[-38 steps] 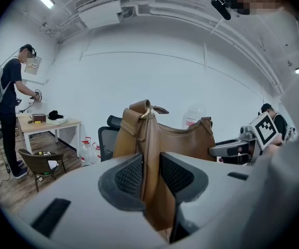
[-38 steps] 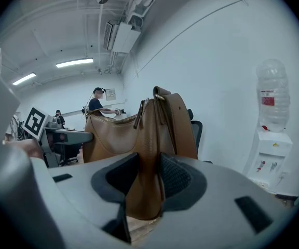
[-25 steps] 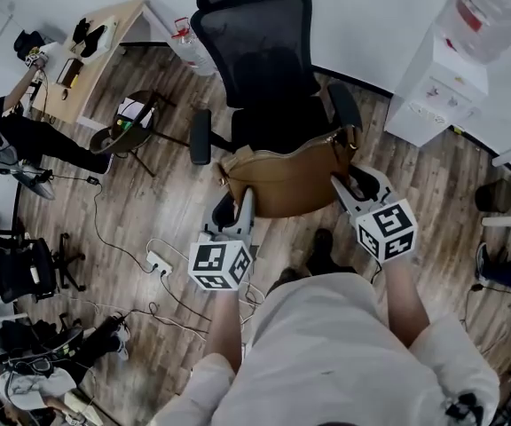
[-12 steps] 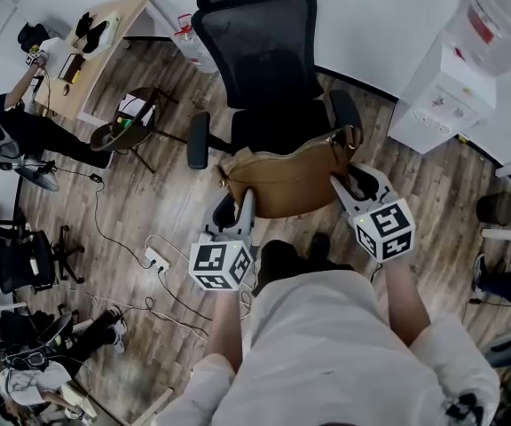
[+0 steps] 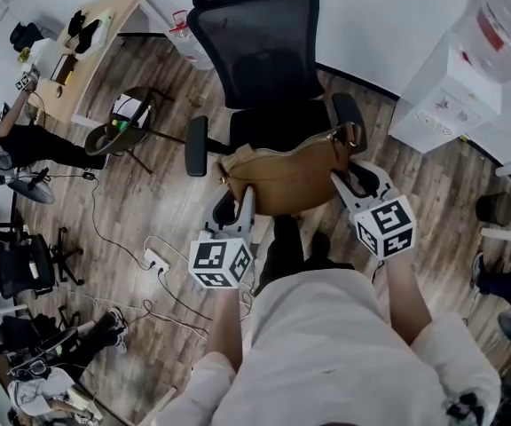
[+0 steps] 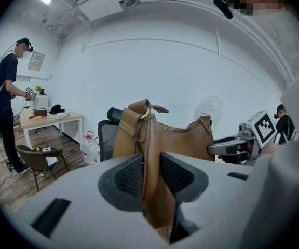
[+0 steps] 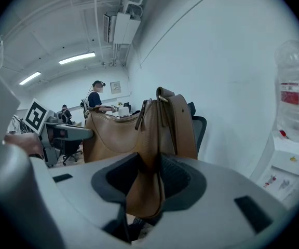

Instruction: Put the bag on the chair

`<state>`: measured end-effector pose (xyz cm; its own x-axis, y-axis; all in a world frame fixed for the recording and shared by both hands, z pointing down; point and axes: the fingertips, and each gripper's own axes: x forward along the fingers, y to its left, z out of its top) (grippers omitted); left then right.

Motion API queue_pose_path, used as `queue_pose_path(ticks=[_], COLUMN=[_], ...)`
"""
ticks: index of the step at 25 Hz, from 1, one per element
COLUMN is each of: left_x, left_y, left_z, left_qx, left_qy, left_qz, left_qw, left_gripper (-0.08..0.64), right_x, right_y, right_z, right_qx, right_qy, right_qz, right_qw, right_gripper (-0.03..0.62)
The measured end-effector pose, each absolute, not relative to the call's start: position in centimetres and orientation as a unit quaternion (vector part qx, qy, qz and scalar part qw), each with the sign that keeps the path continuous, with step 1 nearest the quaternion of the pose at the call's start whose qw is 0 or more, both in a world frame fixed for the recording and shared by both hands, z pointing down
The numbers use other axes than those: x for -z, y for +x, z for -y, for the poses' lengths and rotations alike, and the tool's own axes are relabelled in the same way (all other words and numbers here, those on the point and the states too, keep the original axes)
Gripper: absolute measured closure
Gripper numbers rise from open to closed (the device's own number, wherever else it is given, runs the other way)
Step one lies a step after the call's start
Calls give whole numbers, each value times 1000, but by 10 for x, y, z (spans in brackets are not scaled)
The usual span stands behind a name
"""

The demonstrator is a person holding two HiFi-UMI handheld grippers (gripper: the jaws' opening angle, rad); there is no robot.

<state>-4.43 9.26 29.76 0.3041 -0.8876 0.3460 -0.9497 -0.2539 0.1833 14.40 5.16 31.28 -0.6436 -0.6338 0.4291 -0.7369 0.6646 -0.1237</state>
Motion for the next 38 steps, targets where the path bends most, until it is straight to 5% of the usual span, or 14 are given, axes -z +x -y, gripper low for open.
queue_pose_path(ticks=[38], left_x=[-359], left_y=[-148], left_z=[113], left_qx=[-105], left_qy=[837], left_qz=[485], left_qw=[232], left_gripper=[463], right_x=[-371], right_y=[44], right_z=[115], right_qx=[-186], right_qy=[454], right_qz=[841], right_qw=[230], right_gripper=[460])
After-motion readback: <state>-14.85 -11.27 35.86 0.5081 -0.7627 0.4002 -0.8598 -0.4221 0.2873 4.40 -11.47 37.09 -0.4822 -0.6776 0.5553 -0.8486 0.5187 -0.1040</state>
